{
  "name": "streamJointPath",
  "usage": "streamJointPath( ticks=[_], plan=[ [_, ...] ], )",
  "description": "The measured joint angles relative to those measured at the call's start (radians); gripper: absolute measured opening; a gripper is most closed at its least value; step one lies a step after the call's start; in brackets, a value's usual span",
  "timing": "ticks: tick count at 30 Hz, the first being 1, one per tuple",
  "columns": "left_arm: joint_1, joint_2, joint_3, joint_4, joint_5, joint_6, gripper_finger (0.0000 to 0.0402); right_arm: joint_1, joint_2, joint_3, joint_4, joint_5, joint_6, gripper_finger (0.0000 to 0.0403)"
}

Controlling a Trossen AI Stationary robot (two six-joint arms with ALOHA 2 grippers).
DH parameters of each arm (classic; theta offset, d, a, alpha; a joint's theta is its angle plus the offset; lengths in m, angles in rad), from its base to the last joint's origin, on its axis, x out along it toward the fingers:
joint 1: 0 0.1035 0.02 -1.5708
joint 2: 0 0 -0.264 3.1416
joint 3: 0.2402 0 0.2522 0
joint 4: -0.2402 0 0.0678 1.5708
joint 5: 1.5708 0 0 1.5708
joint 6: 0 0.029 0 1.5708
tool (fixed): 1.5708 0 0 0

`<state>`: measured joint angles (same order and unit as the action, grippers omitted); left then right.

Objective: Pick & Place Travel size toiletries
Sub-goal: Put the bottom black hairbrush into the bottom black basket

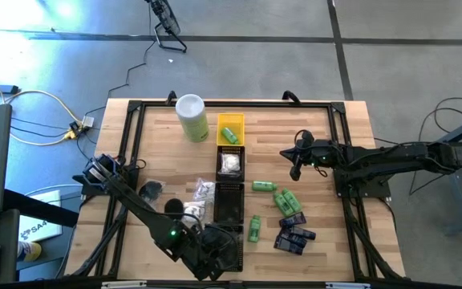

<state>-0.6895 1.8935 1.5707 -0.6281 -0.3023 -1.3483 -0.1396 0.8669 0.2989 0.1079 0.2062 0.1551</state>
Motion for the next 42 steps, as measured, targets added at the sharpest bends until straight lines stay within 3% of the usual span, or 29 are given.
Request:
streamJointPath(
  ticks=[8, 17, 26, 38, 42],
  plan=[
    [0.002, 0.000, 0.000, -0.003, -0.003, -0.007, 0.0000, 0.000, 0.000, 0.000, 0.000, 0.000, -0.001, 0.0002],
    [0.002, 0.000, 0.000, -0.053, -0.003, -0.158, 0.0000, 0.000, 0.000, 0.000, 0.000, 0.000, -0.002, 0.0002],
    [0.002, -0.001, 0.000, -0.055, -0.006, -0.138, 0.0004, 0.000, 0.000, 0.000, 0.000, 0.000, -0.002, 0.0002],
    [0.003, -0.001, 0.000, -0.111, -0.006, -0.113, 0.0095, 0.000, 0.000, 0.000, 0.000, 0.000, 0.001, 0.0002],
    [0.012, -0.001, 0.000, -0.136, -0.006, -0.111, 0.0107, 0.000, 0.000, 0.000, 0.000, 0.000, 0.001, 0.0002]
  ],
)
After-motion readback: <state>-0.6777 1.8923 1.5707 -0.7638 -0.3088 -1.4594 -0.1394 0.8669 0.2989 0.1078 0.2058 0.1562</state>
